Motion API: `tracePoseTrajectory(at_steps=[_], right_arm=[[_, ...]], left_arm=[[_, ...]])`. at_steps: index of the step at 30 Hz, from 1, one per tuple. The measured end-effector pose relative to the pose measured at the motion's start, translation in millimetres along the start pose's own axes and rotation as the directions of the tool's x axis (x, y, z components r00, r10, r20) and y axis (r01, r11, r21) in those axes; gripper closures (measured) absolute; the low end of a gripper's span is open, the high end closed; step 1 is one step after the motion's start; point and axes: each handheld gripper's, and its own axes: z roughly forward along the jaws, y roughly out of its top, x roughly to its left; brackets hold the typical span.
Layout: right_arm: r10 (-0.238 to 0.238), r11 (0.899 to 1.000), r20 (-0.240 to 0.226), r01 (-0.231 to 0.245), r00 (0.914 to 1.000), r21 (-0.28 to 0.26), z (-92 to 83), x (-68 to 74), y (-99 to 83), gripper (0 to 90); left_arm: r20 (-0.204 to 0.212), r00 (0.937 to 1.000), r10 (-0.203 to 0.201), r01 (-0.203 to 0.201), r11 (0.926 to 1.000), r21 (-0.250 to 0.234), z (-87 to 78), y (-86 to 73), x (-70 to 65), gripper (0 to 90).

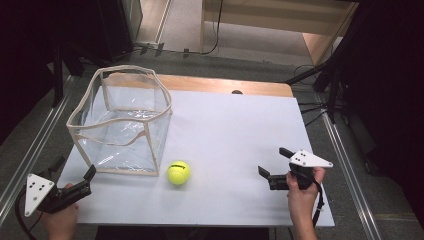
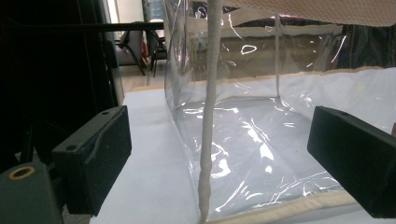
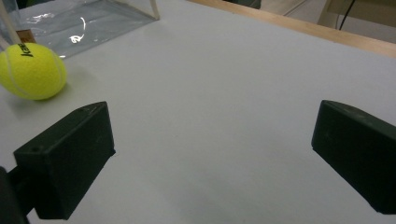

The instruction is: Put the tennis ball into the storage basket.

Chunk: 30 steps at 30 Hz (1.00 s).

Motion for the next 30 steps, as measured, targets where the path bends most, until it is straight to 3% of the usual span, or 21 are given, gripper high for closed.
tracePoseTrajectory(at_steps=[16,30], right_arm=[[-0.063,0.996,-0.091,0.068,0.9939,0.055,35.0,21.9,28.3,0.0],[-0.107,0.987,-0.175,0.125,0.9787,0.097,67.7,43.3,47.8,0.0]], left_arm=[[0.003,1.0,-0.002,0.002,1.0,0.002,-0.1,-0.1,-0.3,6.7],[0.006,0.9999,0.009,-0.009,0.9999,0.005,0.2,-0.1,-0.6,6.7]])
